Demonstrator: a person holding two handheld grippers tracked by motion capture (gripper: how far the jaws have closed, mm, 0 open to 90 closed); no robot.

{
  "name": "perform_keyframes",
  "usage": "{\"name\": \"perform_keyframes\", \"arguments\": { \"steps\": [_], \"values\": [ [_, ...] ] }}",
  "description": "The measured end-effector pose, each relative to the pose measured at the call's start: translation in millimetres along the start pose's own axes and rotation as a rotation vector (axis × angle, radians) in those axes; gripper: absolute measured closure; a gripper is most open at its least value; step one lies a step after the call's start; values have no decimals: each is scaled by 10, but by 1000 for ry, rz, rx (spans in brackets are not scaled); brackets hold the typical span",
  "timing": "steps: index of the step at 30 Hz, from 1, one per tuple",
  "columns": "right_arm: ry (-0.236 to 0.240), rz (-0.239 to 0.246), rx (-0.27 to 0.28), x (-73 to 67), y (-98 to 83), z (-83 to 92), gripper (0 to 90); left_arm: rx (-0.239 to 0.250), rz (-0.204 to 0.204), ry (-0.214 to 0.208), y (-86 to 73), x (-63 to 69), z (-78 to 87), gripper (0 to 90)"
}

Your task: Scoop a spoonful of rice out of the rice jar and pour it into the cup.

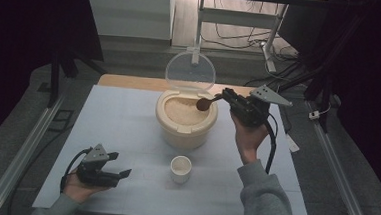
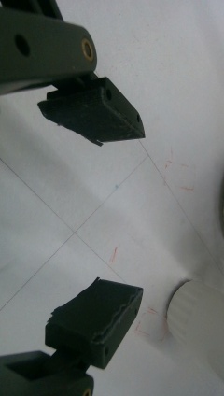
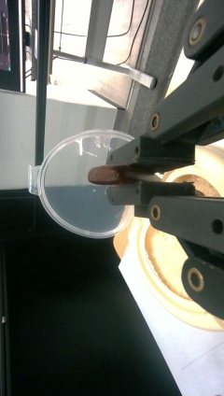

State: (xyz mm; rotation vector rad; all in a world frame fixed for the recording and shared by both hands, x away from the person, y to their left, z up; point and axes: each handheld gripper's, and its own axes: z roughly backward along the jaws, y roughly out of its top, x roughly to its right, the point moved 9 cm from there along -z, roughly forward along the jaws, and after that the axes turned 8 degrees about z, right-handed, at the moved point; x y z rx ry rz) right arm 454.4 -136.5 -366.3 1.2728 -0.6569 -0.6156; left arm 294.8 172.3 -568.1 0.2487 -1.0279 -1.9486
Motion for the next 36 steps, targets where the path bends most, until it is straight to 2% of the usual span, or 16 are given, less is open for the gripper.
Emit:
{"name": "perform_keyframes", "arguments": {
  "steps": [6, 13, 16, 22, 24, 36],
  "values": [
    [-31, 55, -39, -25, -55, -44, 827, -9, -7, 0, -1, 17, -22, 205],
    [-2, 48, -74, -102, -182, -146, 827, -6, -10, 1, 3, 21, -16, 205],
    [19, -4, -78, -119, -261, -187, 827, -8, -12, 1, 1, 24, -20, 205],
    [48, -166, -64, -32, -402, -213, 827, -9, -13, 0, 0, 24, -24, 205],
    [53, -207, -62, -2, -437, -216, 827, -11, -14, 1, -1, 23, -25, 206],
    [74, -373, -38, 66, -555, -225, 824, -9, -15, 1, -1, 22, -23, 206]
  ]
}}
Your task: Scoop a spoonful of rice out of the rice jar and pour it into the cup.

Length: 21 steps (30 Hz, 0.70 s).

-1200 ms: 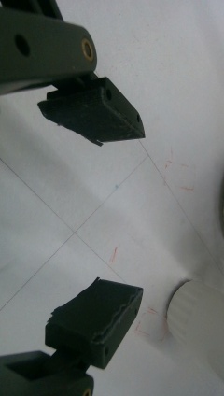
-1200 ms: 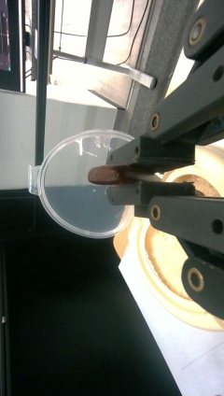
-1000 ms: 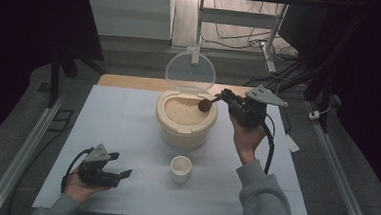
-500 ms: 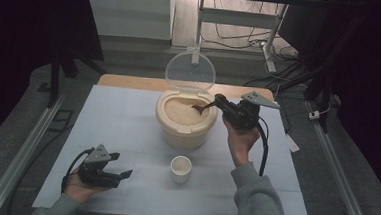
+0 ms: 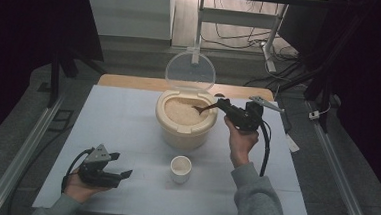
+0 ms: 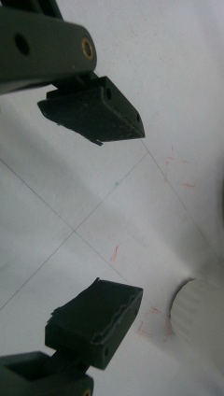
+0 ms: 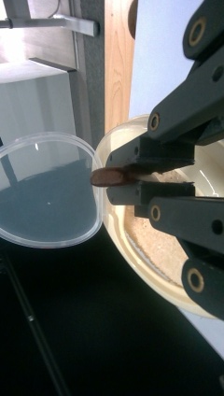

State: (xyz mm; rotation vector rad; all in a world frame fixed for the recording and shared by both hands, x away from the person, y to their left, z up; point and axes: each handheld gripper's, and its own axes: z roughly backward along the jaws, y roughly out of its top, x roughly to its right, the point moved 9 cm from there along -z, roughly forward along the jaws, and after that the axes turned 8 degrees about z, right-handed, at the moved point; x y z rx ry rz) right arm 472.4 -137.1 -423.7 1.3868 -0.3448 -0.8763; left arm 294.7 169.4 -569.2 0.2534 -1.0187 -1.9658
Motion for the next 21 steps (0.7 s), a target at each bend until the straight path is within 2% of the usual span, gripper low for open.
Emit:
{"name": "perform_keyframes", "arguments": {
  "steps": [7, 11, 14, 21],
  "values": [
    [5, -48, -5, 9, -5, 6, 820, 2, 0, 1, 4, 2, 2, 207],
    [28, -100, -5, 5, -16, 5, 821, 2, 1, 1, 3, 0, 2, 206],
    [29, -111, -7, 11, -18, 6, 820, 3, 0, 1, 4, 2, 3, 206],
    [45, -210, 14, 44, -6, 24, 819, 2, -1, 2, 2, -2, 7, 207]
  ]
}}
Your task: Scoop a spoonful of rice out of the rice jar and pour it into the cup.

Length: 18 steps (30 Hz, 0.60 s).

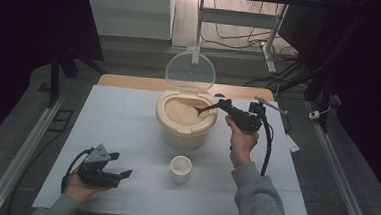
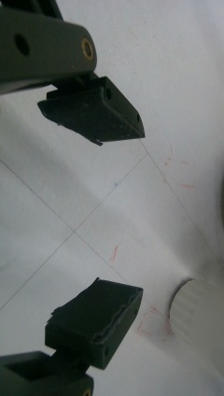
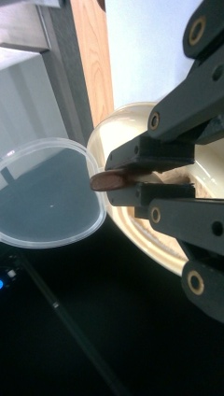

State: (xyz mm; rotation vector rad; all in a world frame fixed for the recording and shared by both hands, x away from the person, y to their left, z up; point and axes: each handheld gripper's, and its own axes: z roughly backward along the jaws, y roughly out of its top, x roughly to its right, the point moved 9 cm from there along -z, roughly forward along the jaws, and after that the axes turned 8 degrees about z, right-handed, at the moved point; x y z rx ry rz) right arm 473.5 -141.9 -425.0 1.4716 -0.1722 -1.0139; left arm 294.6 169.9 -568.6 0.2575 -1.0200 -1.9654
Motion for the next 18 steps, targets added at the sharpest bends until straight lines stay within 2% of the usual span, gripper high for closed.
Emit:
{"name": "perform_keyframes", "arguments": {
  "steps": [5, 10, 18],
  "values": [
    [34, -66, -5, 10, -7, 25, 826, -1, -1, 0, -1, 3, -2, 207],
    [57, -106, -7, -4, -24, 38, 827, -2, -3, 1, -2, 6, -4, 207],
    [75, -204, -9, 79, -28, 76, 828, -3, -3, 2, -5, 1, -3, 208]
  ]
}}
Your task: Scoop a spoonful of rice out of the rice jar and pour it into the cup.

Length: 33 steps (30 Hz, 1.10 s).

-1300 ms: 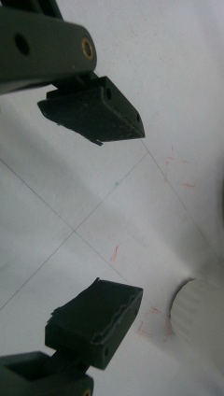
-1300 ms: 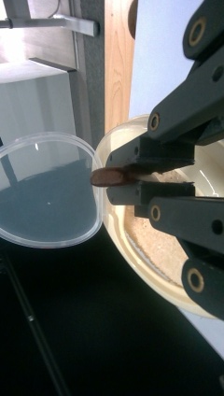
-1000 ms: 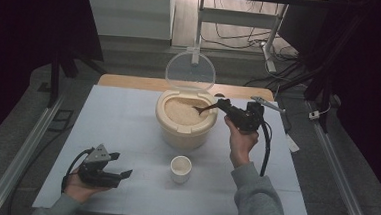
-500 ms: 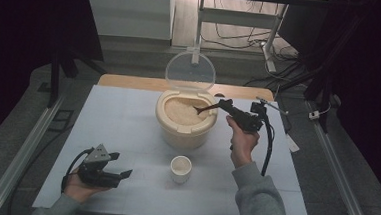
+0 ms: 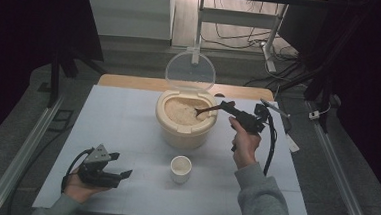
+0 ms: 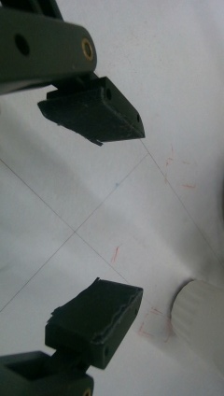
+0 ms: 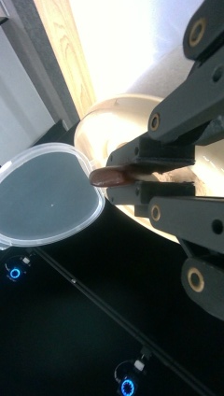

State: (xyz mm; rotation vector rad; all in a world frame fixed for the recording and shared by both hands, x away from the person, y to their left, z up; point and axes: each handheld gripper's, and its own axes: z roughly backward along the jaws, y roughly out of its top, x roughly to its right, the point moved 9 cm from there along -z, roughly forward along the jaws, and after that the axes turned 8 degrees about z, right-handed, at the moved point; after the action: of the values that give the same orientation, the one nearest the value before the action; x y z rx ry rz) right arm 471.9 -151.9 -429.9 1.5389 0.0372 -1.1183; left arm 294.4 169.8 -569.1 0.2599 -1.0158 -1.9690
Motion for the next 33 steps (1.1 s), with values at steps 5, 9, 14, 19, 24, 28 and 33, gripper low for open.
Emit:
{"name": "perform_keyframes", "arguments": {
  "steps": [5, 9, 14, 19, 24, 28, 33],
  "values": [
    [9, -28, 11, 23, 22, 38, 828, -1, -2, 2, -2, 1, -4, 208],
    [21, -45, 15, 30, 46, 72, 828, -3, -2, 2, -4, 0, -5, 208],
    [27, -74, 19, 41, 63, 97, 828, -5, -5, 3, -6, 3, -11, 208],
    [39, -99, 27, 60, 83, 117, 828, -6, -7, 3, -7, 4, -12, 208],
    [47, -132, 29, 73, 96, 123, 828, -8, -10, 2, -9, 6, -14, 209],
    [53, -139, 31, 77, 107, 135, 828, -8, -12, 3, -10, 5, -14, 209],
    [54, -148, 27, 88, 114, 153, 828, -8, -13, 4, -11, 5, -17, 209]
  ]
}}
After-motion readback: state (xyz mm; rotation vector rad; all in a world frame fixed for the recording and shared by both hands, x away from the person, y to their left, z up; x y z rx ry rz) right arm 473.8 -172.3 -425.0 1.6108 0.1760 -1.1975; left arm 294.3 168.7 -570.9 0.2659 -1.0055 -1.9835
